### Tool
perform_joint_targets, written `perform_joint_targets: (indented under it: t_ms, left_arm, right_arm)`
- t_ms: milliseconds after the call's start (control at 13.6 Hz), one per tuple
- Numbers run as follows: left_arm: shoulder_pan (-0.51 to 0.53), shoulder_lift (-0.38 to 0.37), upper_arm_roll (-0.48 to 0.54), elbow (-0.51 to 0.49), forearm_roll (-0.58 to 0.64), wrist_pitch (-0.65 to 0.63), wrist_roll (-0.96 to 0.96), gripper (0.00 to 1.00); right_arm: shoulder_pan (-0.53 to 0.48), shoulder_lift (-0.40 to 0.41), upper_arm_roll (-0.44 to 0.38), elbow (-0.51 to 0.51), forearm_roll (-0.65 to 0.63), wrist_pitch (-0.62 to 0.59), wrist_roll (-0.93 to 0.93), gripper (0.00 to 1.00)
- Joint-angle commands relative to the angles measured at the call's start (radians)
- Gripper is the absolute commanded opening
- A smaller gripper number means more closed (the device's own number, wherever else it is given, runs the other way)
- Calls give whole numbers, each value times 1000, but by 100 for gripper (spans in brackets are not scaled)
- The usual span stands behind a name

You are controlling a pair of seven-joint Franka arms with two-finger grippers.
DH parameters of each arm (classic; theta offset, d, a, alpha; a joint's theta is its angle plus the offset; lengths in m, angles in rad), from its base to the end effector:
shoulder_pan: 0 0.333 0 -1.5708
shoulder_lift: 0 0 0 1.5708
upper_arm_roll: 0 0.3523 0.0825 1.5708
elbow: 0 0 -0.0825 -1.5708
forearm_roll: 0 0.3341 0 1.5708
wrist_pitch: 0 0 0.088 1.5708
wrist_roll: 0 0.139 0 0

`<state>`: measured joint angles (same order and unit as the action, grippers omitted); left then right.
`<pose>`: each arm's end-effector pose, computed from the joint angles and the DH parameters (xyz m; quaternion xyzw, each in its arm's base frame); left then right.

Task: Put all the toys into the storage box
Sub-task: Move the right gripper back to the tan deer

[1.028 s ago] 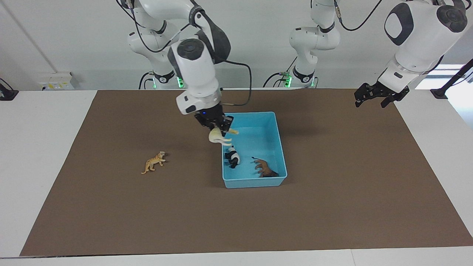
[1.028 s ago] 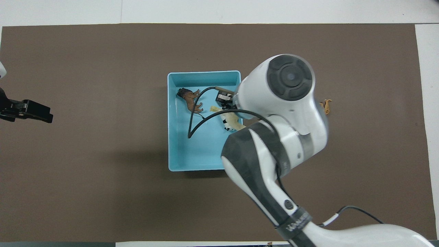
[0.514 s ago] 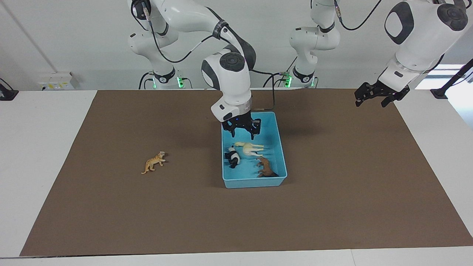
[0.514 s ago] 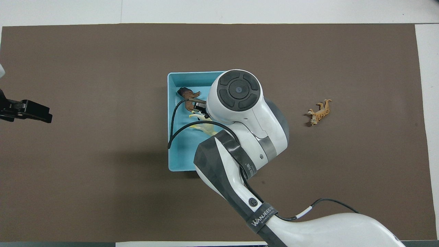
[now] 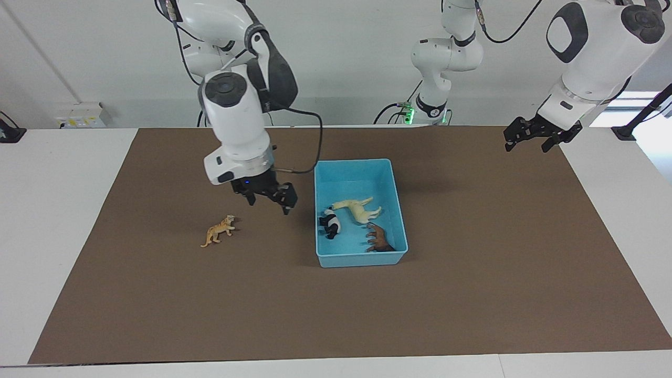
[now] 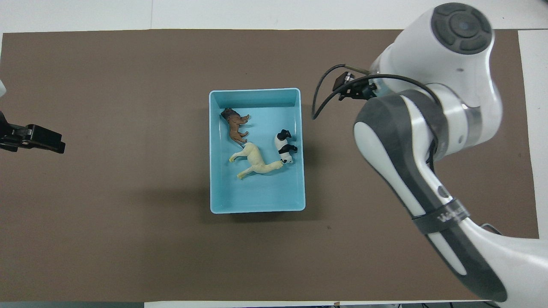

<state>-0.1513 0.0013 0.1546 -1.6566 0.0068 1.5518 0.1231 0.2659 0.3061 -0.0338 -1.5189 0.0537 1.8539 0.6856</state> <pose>0.4957 0.0025 0.5908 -0.9968 0.0599 0.0531 0.0001 0.6023 0.1512 0.5037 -0.9727 0.2308 -0.0038 0.0251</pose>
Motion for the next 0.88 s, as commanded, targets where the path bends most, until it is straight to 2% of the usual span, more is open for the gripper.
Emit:
perform_joint_targets:
  t_ms: [0, 147, 294, 514, 661, 807]
  left_arm:
    - [1, -14, 3, -5, -11, -16, 9, 100]
    - [1, -15, 3, -5, -11, -16, 9, 100]
    - [1, -14, 3, -5, -11, -16, 9, 100]
    - [1, -14, 3, -5, -11, -16, 10, 100]
    - [1, -14, 3, -5, -11, -16, 9, 100]
    - [1, -14, 3, -5, -11, -16, 10, 100]
  right_arm:
    - [-112, -50, 17, -131, 5, 16, 144, 100]
    - [-152, -123, 17, -329, 43, 123, 202, 100]
    - [-175, -169, 17, -472, 81, 253, 265, 100]
    - [-186, -150, 17, -506, 104, 289, 289, 100]
    - [-220, -154, 17, -569, 106, 373, 287, 100]
    - [-234, -150, 17, -584, 106, 386, 276, 100]
